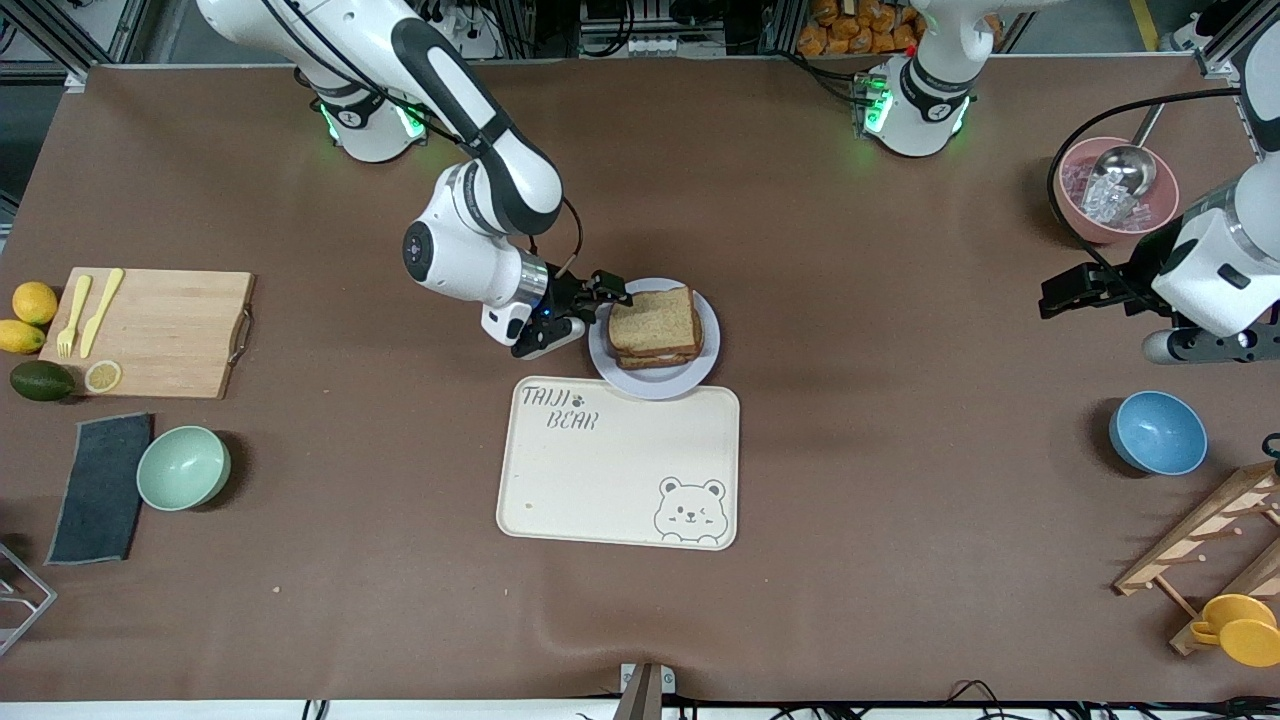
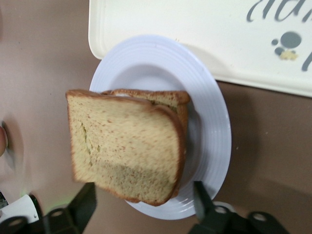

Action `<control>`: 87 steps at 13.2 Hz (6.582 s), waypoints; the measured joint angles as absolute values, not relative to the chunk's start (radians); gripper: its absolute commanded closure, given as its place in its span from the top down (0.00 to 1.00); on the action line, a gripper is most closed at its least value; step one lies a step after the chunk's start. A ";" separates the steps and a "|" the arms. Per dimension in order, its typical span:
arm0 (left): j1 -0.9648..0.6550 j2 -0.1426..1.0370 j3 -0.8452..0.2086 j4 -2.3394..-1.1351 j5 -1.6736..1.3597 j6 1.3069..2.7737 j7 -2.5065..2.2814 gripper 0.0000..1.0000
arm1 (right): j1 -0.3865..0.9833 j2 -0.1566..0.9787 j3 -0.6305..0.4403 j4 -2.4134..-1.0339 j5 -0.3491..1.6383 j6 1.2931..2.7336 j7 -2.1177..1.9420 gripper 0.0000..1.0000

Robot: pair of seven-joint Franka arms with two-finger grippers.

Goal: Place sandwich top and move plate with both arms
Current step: 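Withdraw the right gripper while the left gripper reaches the plate rim, then grip the white plate rim with the left gripper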

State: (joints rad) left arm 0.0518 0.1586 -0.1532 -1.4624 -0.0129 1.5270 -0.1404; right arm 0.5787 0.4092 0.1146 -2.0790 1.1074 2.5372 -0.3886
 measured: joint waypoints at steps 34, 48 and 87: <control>0.129 0.573 -0.181 -1.828 -0.975 1.782 0.875 0.64 | -0.016 -0.002 -0.064 -1.560 0.038 1.403 -0.052 1.00; -0.018 0.724 -0.195 -1.975 -1.438 1.925 1.178 0.56 | -0.087 -0.007 -0.054 -1.516 0.017 1.385 -0.133 1.00; -0.172 0.739 -0.194 -2.022 -1.660 2.056 1.168 0.28 | -0.083 0.010 -0.047 -1.513 0.012 1.471 -0.145 1.00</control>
State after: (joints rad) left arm -0.1719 0.7393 -0.1937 -2.0218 -1.6596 2.0564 1.1675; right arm -0.0832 0.0105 -0.0469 -1.5125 0.0118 1.4712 -0.1448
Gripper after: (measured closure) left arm 0.718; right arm 0.000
